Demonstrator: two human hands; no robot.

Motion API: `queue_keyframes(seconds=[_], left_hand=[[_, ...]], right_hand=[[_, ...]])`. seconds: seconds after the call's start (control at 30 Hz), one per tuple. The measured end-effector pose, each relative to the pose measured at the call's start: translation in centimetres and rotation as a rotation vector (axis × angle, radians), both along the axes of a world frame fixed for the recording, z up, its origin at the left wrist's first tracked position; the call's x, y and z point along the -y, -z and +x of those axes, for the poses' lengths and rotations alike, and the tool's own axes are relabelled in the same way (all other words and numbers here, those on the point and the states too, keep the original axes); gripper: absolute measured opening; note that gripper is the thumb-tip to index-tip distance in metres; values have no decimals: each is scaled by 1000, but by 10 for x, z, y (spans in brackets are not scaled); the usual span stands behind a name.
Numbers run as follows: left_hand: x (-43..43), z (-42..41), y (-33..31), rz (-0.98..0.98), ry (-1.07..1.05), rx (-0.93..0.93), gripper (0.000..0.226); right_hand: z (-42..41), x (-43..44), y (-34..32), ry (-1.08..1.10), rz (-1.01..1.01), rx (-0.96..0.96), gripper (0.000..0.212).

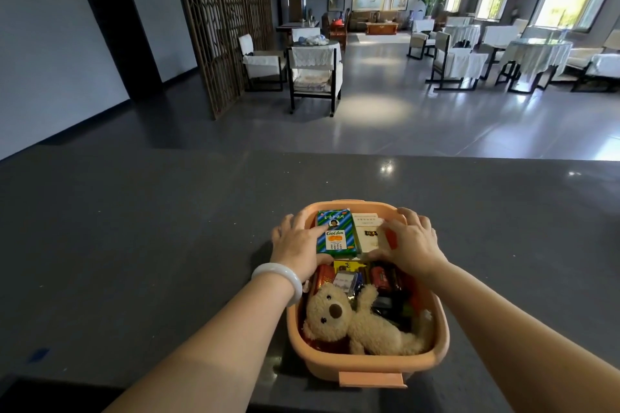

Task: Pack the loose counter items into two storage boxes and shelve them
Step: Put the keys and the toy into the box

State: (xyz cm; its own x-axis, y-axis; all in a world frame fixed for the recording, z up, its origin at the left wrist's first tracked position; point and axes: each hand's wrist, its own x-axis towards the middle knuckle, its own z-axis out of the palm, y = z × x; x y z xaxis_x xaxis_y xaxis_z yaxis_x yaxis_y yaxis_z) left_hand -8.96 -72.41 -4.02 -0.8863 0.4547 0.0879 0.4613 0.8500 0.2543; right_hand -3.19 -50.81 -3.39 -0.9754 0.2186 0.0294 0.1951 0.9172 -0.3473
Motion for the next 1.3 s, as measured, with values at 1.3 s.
queue_keyframes(seconds=[1.3], left_hand=[[28,51,-20,15,55,205,36]], right_hand=[[43,-12,9,-264,131,-42,49]])
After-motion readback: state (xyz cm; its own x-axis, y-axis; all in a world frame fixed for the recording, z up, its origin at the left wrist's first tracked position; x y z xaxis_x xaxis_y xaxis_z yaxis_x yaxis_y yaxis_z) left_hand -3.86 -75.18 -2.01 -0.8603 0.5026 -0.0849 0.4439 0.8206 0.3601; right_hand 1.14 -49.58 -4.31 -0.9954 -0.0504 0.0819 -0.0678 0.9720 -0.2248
